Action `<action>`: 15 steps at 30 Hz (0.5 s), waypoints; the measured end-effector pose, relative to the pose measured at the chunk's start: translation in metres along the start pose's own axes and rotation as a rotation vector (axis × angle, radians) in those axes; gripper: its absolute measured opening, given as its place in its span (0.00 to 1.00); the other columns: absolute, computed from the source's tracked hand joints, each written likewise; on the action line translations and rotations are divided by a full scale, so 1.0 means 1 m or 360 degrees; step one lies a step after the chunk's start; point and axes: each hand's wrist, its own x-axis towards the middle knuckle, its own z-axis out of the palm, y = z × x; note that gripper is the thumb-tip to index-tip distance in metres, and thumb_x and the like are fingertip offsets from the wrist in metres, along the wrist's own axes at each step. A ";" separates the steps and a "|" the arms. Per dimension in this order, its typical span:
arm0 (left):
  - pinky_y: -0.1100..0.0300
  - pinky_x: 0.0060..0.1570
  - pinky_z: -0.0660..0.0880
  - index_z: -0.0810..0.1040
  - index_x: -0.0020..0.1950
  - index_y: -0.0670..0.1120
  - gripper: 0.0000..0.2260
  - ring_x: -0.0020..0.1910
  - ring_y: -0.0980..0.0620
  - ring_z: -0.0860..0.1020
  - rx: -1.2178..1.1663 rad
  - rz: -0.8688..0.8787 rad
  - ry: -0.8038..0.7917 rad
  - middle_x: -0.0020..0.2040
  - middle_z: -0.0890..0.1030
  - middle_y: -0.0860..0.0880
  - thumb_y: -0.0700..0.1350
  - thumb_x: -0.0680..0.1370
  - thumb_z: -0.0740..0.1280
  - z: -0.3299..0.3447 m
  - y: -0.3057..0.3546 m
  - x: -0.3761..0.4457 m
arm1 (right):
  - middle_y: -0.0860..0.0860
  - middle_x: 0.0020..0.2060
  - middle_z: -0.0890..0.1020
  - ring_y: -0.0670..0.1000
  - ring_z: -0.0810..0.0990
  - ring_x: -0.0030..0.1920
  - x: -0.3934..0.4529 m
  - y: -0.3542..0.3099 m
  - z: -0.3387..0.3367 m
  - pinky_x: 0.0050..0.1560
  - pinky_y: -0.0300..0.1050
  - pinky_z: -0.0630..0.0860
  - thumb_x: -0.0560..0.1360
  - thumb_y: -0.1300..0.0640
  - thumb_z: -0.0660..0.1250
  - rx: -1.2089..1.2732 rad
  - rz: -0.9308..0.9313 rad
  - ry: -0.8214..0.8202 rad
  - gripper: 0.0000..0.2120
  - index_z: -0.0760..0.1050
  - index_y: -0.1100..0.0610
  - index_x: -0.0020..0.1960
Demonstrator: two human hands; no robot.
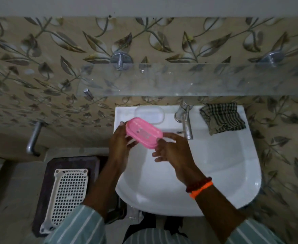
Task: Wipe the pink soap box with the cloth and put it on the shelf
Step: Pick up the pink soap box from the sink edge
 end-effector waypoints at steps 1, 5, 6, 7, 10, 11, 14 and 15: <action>0.47 0.61 0.80 0.81 0.65 0.47 0.21 0.63 0.41 0.81 -0.0117 -0.0090 -0.0047 0.61 0.85 0.42 0.59 0.86 0.56 0.004 -0.010 -0.012 | 0.58 0.30 0.84 0.59 0.84 0.31 -0.013 0.006 -0.006 0.31 0.47 0.79 0.74 0.61 0.69 0.0034 0.0024 -0.0009 0.12 0.77 0.59 0.57; 0.36 0.78 0.62 0.69 0.78 0.40 0.39 0.69 0.35 0.72 -0.0672 -0.0424 -0.0252 0.68 0.76 0.34 0.70 0.82 0.49 0.027 -0.049 -0.049 | 0.60 0.32 0.85 0.60 0.84 0.32 -0.051 0.029 -0.033 0.31 0.48 0.80 0.75 0.60 0.70 0.0131 0.0029 -0.0019 0.10 0.76 0.55 0.56; 0.36 0.78 0.61 0.69 0.78 0.41 0.39 0.68 0.35 0.72 -0.0763 -0.0494 -0.0285 0.66 0.76 0.34 0.71 0.81 0.49 0.030 -0.056 -0.053 | 0.60 0.33 0.85 0.61 0.85 0.32 -0.057 0.033 -0.042 0.31 0.49 0.80 0.75 0.57 0.71 0.0114 0.0033 -0.0050 0.10 0.77 0.53 0.55; 0.36 0.75 0.63 0.70 0.77 0.42 0.39 0.65 0.35 0.74 -0.0824 -0.0560 -0.0297 0.64 0.78 0.34 0.72 0.81 0.50 0.032 -0.061 -0.057 | 0.60 0.34 0.85 0.62 0.85 0.33 -0.060 0.036 -0.053 0.31 0.49 0.81 0.75 0.54 0.72 0.0069 0.0044 -0.0099 0.09 0.78 0.52 0.54; 0.39 0.67 0.71 0.74 0.75 0.44 0.39 0.58 0.38 0.79 -0.0853 -0.0698 -0.0307 0.59 0.82 0.37 0.73 0.78 0.55 0.040 -0.072 -0.060 | 0.60 0.33 0.84 0.59 0.84 0.31 -0.047 0.035 -0.094 0.28 0.49 0.79 0.75 0.48 0.71 -0.0200 0.0065 -0.0094 0.10 0.81 0.54 0.46; 0.39 0.65 0.73 0.76 0.74 0.44 0.40 0.57 0.38 0.80 -0.0828 -0.0734 -0.0299 0.57 0.83 0.37 0.74 0.78 0.57 0.043 -0.074 -0.062 | 0.58 0.32 0.83 0.57 0.83 0.30 -0.034 0.032 -0.110 0.30 0.51 0.79 0.75 0.48 0.71 -0.0364 -0.0007 0.0019 0.11 0.81 0.55 0.44; 0.38 0.60 0.76 0.80 0.67 0.42 0.41 0.53 0.36 0.82 -0.0696 -0.0808 -0.0282 0.52 0.86 0.35 0.75 0.76 0.57 0.052 -0.084 -0.068 | 0.56 0.40 0.85 0.53 0.84 0.42 0.019 0.017 -0.153 0.45 0.48 0.80 0.74 0.50 0.72 -0.1125 -0.0455 0.0476 0.12 0.82 0.59 0.49; 0.38 0.59 0.77 0.82 0.65 0.41 0.41 0.52 0.36 0.83 -0.0655 -0.0821 -0.0291 0.51 0.86 0.35 0.76 0.76 0.57 0.054 -0.088 -0.070 | 0.58 0.46 0.84 0.55 0.82 0.49 0.037 0.010 -0.164 0.50 0.47 0.78 0.73 0.51 0.73 -0.1335 -0.0594 0.0576 0.15 0.80 0.61 0.54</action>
